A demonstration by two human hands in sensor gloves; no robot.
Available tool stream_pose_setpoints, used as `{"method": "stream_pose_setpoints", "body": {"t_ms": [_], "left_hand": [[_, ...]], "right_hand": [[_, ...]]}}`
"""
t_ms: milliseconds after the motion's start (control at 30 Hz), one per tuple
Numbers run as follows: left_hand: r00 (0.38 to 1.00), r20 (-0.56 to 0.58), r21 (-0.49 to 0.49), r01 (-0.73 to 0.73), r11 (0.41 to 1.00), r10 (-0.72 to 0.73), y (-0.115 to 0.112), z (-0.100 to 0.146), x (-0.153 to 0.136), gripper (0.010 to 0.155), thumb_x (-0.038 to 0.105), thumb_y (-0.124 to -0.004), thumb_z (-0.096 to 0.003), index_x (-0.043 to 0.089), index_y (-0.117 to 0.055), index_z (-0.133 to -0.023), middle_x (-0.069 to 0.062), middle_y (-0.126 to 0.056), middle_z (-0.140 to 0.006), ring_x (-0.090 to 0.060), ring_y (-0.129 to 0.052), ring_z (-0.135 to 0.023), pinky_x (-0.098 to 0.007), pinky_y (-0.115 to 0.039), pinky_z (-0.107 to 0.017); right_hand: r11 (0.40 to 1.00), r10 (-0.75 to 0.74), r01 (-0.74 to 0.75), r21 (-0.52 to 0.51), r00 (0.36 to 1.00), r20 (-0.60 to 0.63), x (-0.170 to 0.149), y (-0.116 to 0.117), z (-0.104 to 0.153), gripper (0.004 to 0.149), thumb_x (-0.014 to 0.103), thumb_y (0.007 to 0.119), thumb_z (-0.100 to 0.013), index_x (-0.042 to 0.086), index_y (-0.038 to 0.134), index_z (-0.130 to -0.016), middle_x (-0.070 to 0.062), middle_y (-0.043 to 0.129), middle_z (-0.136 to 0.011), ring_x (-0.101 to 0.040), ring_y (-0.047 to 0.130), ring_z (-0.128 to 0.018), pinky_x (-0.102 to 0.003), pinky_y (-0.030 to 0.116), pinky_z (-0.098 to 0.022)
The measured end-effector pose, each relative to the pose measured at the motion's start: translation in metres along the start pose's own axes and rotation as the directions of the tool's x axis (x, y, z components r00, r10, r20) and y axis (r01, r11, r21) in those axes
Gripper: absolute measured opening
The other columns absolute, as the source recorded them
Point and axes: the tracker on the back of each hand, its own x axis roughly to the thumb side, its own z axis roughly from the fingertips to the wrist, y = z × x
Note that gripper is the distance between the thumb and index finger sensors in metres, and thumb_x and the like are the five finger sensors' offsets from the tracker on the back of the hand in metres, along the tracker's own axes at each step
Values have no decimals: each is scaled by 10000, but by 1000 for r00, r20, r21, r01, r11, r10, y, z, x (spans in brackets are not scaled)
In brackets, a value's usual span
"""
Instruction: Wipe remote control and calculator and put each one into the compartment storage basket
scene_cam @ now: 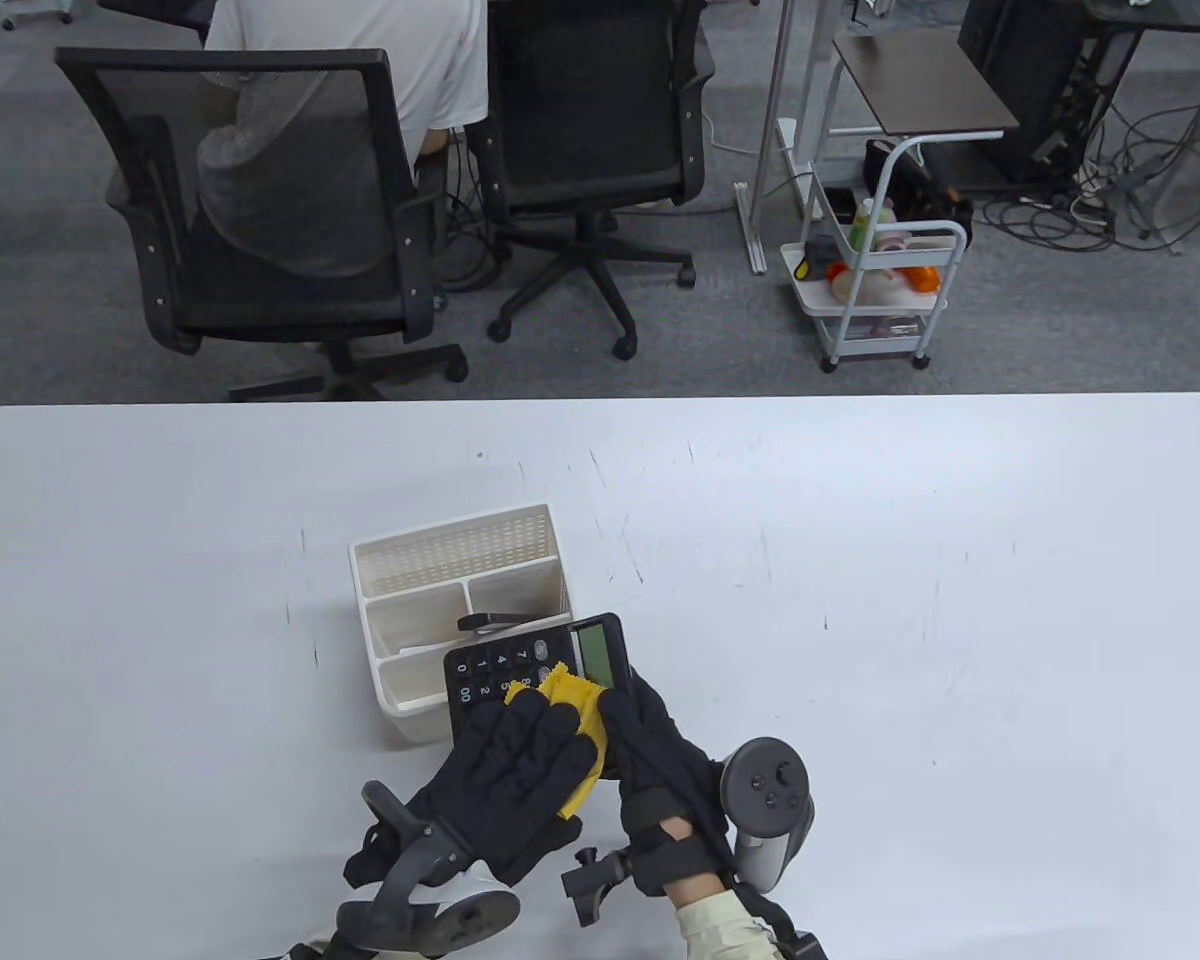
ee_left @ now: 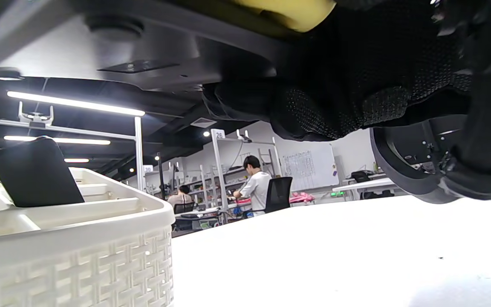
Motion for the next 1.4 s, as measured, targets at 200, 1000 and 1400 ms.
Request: {"method": "stream_pose_setpoints", "body": {"t_ms": [200, 1000, 1400], "left_hand": [[997, -77, -18, -31, 999, 30, 0, -1, -12, 578, 498, -560, -540, 259, -546, -1066, -48, -528, -1140, -361, -540, -1080, -539, -537, -761], [722, -509, 121, -478, 870, 468, 10, 30, -105, 604, 559, -687, -511, 234, -706, -1020, -69, -972, -907, -328, -1004, -799, -506, -822, -593], [618, -460, 84, -685, 724, 638, 4, 20, -95, 742, 559, -773, -477, 155, -580, -1069, -79, -907, -923, -306, -999, -760, -521, -819, -571]], "right_hand": [[997, 40, -42, 65, 999, 25, 0, 4, -1, 659, 410, 624, -617, -109, 637, -1023, -311, 879, -801, -332, 1026, -506, -438, 882, -342], [991, 33, -49, 123, 991, 128, 11, 2, -7, 574, 343, 787, -552, -8, 723, -1001, -265, 934, -786, -326, 1037, -486, -450, 875, -350], [953, 101, -161, 256, 967, 234, 14, 16, -6, 541, 343, 811, -541, 56, 755, -996, -239, 947, -796, -326, 1024, -523, -477, 858, -379]]}}
